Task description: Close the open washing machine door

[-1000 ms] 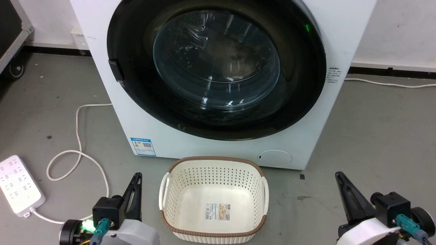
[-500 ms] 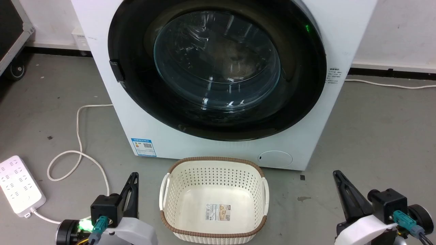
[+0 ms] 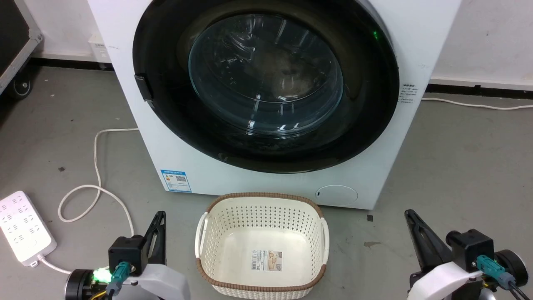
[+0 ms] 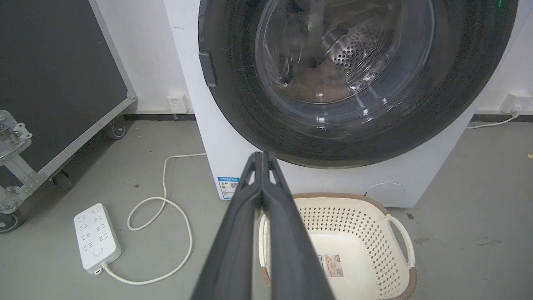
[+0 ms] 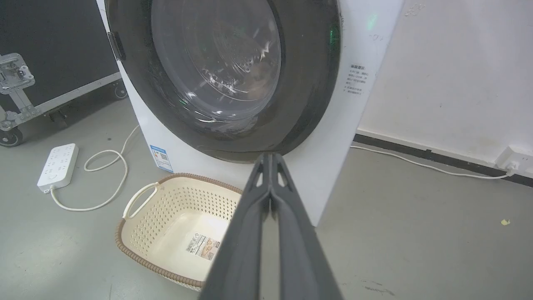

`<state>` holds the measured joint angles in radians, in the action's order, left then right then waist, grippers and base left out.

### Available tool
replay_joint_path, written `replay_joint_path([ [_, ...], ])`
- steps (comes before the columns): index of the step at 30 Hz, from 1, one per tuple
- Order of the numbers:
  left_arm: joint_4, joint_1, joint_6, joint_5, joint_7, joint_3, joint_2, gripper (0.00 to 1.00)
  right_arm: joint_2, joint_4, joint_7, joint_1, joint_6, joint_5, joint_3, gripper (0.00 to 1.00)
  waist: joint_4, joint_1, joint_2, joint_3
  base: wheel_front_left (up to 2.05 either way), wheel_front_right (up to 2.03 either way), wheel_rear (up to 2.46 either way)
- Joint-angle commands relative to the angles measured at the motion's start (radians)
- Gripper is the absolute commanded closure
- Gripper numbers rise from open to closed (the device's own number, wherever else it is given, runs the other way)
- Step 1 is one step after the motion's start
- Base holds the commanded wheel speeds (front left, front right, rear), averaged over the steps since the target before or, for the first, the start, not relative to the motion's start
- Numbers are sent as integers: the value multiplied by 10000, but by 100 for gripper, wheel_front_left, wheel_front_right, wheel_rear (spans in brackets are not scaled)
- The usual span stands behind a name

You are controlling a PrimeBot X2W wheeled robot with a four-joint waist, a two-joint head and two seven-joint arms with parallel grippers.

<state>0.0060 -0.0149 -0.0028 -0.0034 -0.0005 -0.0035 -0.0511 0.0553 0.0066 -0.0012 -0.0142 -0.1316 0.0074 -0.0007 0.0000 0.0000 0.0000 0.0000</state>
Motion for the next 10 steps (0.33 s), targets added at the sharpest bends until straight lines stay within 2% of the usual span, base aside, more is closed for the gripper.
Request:
replay_joint_path([
  [1, -60, 149, 28, 34, 5, 35, 9, 100, -51, -66, 12, 142, 9, -74, 7, 100, 0, 0, 0, 0, 0, 0, 0],
  [10, -60, 149, 28, 34, 5, 35, 9, 100, -51, -66, 12, 142, 9, -74, 7, 100, 0, 0, 0, 0, 0, 0, 0],
])
